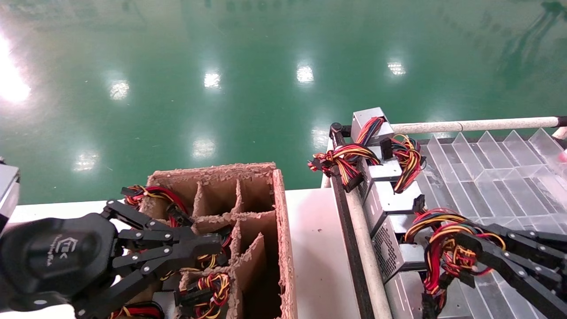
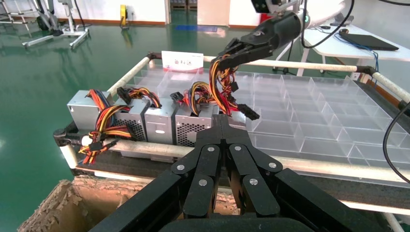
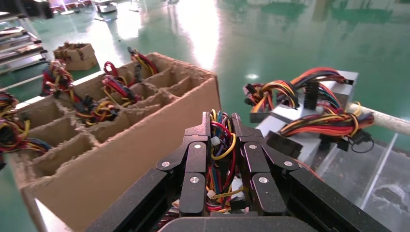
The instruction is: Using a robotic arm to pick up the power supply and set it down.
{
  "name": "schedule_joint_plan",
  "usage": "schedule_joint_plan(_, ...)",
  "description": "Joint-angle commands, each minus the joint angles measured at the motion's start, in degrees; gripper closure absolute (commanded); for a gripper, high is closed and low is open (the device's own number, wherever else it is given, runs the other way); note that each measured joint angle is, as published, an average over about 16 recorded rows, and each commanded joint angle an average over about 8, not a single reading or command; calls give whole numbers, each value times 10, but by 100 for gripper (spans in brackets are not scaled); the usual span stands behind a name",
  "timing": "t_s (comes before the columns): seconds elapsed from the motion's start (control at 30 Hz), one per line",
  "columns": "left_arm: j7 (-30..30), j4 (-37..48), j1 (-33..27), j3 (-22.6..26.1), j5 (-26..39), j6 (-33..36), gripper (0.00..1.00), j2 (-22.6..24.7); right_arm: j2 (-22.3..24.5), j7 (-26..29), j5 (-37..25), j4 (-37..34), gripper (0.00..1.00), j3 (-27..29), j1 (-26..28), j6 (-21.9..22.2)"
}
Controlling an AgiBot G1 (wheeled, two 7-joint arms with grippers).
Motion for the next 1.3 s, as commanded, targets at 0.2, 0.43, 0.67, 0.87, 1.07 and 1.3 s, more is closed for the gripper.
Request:
schedule_joint_plan(0.2,0,0,0,0,0,0,100,0,-8,9,-1,-1,0,8,7,16)
schedule_joint_plan(0.43,0,0,0,0,0,0,100,0,-9,23,-7,0,0,14,12,10)
schedule_joint_plan(0.67,0,0,0,0,0,0,100,0,-13,36,-20,2,0,28,25,6)
schedule_joint_plan(0.87,0,0,0,0,0,0,100,0,-37,48,-41,2,0,56,54,-13)
schedule_joint_plan(1.07,0,0,0,0,0,0,100,0,-68,61,-69,-3,0,84,77,-32)
schedule_joint_plan(1.3,0,0,0,0,0,0,100,0,-97,101,-120,-4,0,137,69,-52)
